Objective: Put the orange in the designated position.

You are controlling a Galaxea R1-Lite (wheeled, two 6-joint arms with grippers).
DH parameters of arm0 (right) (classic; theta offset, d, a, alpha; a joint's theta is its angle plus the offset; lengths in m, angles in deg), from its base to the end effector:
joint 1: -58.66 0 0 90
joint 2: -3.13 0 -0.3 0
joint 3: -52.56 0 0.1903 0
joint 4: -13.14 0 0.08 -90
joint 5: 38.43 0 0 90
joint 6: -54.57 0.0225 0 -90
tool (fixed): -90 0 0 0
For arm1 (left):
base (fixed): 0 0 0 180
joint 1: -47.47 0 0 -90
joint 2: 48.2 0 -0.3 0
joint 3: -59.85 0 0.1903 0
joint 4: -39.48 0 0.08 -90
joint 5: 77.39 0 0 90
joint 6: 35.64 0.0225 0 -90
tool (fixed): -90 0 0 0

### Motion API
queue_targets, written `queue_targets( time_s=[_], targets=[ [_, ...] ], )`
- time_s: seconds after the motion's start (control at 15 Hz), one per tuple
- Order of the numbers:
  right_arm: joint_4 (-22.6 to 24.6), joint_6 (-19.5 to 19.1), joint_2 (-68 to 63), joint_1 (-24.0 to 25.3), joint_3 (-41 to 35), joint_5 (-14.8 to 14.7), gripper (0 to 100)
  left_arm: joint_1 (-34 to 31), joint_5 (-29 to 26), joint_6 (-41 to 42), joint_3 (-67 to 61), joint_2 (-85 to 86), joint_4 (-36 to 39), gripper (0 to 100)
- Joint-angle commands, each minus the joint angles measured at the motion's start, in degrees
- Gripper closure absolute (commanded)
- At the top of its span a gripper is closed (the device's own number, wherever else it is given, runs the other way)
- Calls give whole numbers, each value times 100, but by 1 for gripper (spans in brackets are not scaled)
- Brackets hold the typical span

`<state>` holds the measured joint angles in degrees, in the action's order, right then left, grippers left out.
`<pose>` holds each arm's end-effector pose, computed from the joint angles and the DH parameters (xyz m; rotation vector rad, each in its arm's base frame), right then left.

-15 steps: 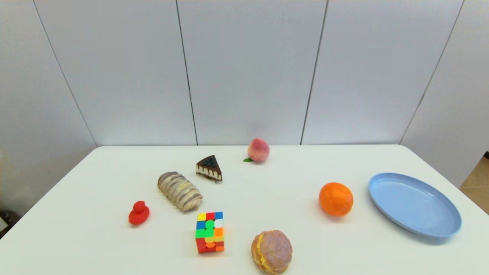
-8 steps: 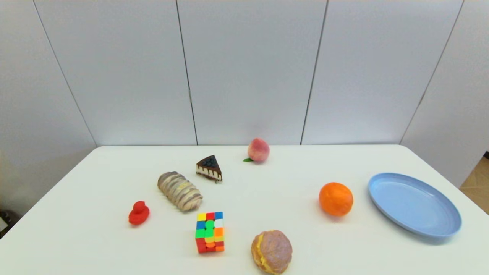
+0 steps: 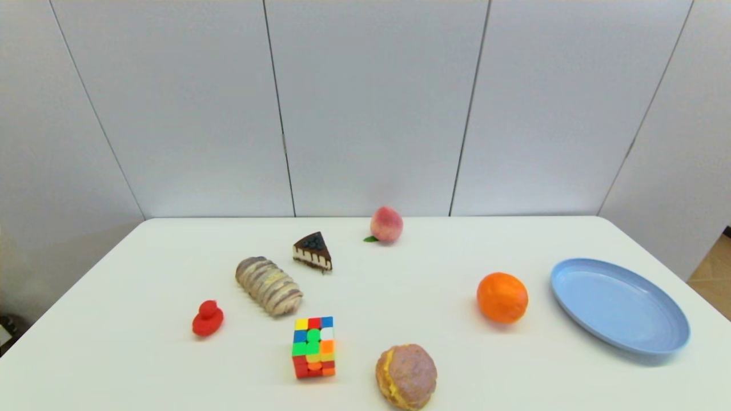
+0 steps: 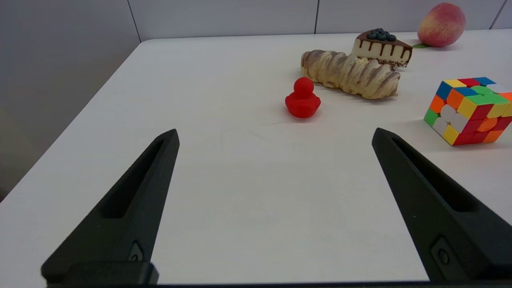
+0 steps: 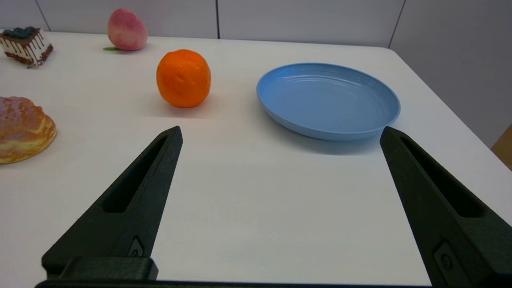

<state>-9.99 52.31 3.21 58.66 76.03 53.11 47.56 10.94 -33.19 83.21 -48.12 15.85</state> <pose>-0.0231 0.0006 0.0764 -0.0395 -0.0079 0.0267 -0.0229 -0.0006 0.0749 0.0427 0.0027 -0.0308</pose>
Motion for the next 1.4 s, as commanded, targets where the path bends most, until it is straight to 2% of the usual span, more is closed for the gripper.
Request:
queue_targets(
  time_s=[0.07,0.27,0.53,0.73,0.93,1.27,1.4],
  targets=[
    [2,-3,-7,0,-1,5,0,-1,9,-8,0,1,0,0],
    [2,-3,-7,0,-1,5,0,-1,167,-263,0,-7,27,0],
    [2,-3,-7,0,-1,5,0,-10,167,-210,70,-174,-26,0],
    [2,-3,-7,0,-1,5,0,-1,132,-122,809,-992,-193,0],
    [2,-3,-7,0,-1,5,0,8,123,142,2408,-2521,-1089,0],
    [-7,-3,-7,0,-1,5,0,412,70,933,5063,-5210,-2786,0],
    [2,-3,-7,0,-1,5,0,711,-141,1135,5484,-5905,-2874,0]
  ],
)
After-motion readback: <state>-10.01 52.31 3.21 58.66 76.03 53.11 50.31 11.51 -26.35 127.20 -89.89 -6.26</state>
